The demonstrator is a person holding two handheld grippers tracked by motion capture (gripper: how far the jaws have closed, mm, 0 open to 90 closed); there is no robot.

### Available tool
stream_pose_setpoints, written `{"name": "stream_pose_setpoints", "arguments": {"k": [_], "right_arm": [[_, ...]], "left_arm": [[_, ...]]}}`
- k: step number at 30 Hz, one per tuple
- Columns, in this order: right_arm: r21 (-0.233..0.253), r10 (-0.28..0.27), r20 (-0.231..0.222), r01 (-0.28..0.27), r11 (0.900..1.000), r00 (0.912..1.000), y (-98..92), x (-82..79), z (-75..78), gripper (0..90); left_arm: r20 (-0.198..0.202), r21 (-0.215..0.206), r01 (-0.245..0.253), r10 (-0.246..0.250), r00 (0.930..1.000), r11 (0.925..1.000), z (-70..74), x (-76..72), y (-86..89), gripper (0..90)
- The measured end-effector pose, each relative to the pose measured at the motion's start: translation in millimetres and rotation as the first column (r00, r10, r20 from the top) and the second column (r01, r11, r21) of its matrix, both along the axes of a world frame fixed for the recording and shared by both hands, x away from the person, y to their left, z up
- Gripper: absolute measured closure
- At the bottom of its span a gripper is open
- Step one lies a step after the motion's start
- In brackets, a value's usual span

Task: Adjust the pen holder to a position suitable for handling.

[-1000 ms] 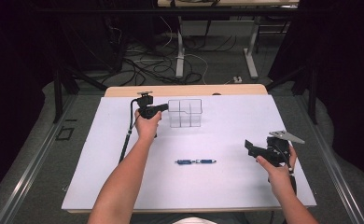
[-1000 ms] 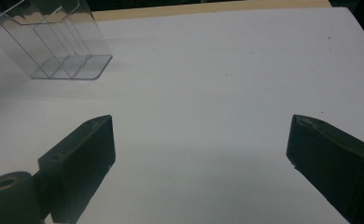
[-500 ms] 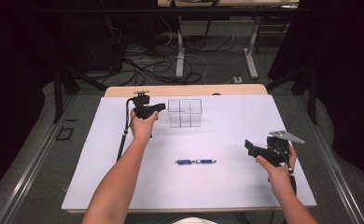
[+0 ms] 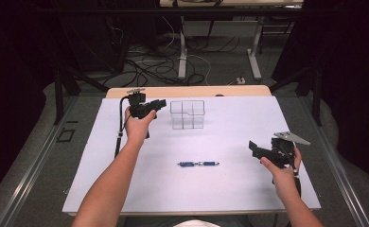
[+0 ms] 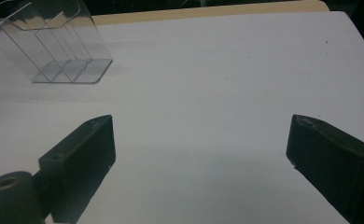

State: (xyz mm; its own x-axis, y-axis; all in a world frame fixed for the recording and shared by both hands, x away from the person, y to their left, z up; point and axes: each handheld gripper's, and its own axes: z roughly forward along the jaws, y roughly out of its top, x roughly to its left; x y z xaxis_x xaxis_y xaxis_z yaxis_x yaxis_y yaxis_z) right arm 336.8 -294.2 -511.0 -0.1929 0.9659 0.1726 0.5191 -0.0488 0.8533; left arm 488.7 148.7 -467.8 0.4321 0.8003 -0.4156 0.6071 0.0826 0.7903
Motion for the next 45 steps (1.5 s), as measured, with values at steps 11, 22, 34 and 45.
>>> {"name": "stream_pose_setpoints", "arguments": {"k": [11, 22, 34, 45], "right_arm": [[0.001, 0.04, 0.01, -0.04, 0.999, 0.9992, 1.3, 3.7, -1.2, 7.9], [-0.005, 0.044, 0.009, -0.044, 0.999, 0.999, 2.0, 1.2, 0.3, 8.1], [-0.007, 0.03, 0.008, -0.03, 1.0, 0.9995, 2.6, -1.4, 1.2, 8.4], [-0.011, 0.028, 0.02, -0.028, 1.0, 0.9994, 4.3, -1.8, 0.3, 8.6]], "left_arm": [[0.053, 0.001, 0.027, -0.027, 0.9982, 0.9996, 6.8, -18.6, 1.4, 49.9], [0.121, 0.005, 0.05, -0.051, 0.9914, 0.9987, 12.2, -39.2, 7.7, 40.3], [0.145, 0.053, 0.099, -0.106, 0.9837, 0.9937, 11.3, -64.8, 11.4, 27.0], [0.19, 0.131, 0.104, -0.128, 0.9735, 0.986, 1.7, -86.8, 14.6, 15.2]]}}
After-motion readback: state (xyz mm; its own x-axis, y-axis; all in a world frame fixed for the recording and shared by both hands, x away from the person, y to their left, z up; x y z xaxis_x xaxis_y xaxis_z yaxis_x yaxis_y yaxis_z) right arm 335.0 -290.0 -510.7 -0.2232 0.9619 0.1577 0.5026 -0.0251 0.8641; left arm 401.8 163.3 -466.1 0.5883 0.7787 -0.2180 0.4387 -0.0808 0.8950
